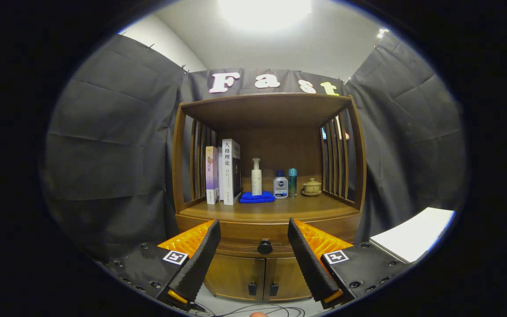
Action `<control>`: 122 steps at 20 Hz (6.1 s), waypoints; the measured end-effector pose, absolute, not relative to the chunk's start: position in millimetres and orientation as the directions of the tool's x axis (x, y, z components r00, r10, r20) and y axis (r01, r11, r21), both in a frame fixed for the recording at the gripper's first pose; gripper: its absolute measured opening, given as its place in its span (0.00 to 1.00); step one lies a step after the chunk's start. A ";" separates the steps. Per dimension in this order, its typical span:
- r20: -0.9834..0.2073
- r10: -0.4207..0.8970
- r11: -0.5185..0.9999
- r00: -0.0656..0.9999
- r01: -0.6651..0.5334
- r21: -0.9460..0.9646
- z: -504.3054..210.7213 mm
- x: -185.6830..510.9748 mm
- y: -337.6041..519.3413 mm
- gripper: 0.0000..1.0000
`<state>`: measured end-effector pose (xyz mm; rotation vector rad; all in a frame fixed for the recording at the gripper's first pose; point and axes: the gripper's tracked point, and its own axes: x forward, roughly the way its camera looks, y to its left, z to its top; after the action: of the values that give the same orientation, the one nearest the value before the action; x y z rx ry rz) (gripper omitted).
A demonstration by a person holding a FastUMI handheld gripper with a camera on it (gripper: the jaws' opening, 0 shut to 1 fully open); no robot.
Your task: Pull open the drawer, take out the items inside it, and place them on the countertop above the cabinet.
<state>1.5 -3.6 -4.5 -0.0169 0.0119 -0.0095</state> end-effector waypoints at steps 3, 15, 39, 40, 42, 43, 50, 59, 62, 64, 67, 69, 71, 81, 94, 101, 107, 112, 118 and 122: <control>-0.009 -0.011 1.000 1.000 0.011 -0.007 -2.0 0.9 -5.7 0.96; 0.010 -0.016 1.000 1.000 0.016 0.012 1.5 27.9 -13.2 0.96; -0.218 -0.033 0.999 0.975 0.032 -0.007 -144.3 162.1 -21.4 0.96; -0.235 -0.031 1.000 0.972 0.031 -0.002 -151.4 163.8 -21.6 0.90; -0.258 -0.041 0.999 0.965 0.043 0.003 -161.8 165.1 -25.0 0.78; -0.263 -0.049 0.999 0.963 0.052 0.004 -164.8 166.7 -26.9 0.72; -0.331 -0.039 0.996 0.943 0.063 0.062 -184.3 169.7 -29.4 0.52; -0.339 -0.069 0.997 0.938 0.077 0.009 -185.6 170.3 -32.9 0.23; -0.342 -0.071 0.997 0.937 0.072 -0.008 -185.0 165.6 -34.5 0.23; -0.345 -0.067 0.998 0.936 0.070 -0.006 -185.2 154.4 -34.1 0.22; -0.353 -0.063 0.998 0.933 0.066 -0.005 -184.1 141.7 -33.7 0.23; -0.353 -0.059 0.998 0.934 0.059 -0.009 -183.4 133.3 -33.6 0.23; -0.357 -0.053 0.998 0.932 0.054 -0.006 -183.0 122.4 -31.8 0.23; -0.362 -0.047 0.999 0.931 0.040 -0.028 -181.3 82.4 -27.9 0.22; -0.381 -0.022 0.999 0.924 0.012 -0.030 -187.2 32.5 -22.7 0.23; -0.382 -0.010 0.999 0.924 -0.011 -0.053 -187.2 10.7 -21.6 0.22; -0.387 0.015 0.997 0.922 -0.043 -0.064 -187.8 -10.0 -18.4 0.23; -0.393 0.037 0.995 0.919 -0.072 -0.074 -189.2 -26.7 -14.4 0.23; -0.406 0.046 0.993 0.913 -0.085 -0.079 -191.7 -43.9 -10.6 0.23; -0.410 0.046 0.993 0.911 -0.086 -0.081 -193.2 -52.3 -8.5 0.22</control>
<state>-52.3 -8.5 -193.2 -0.0984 0.4198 0.0682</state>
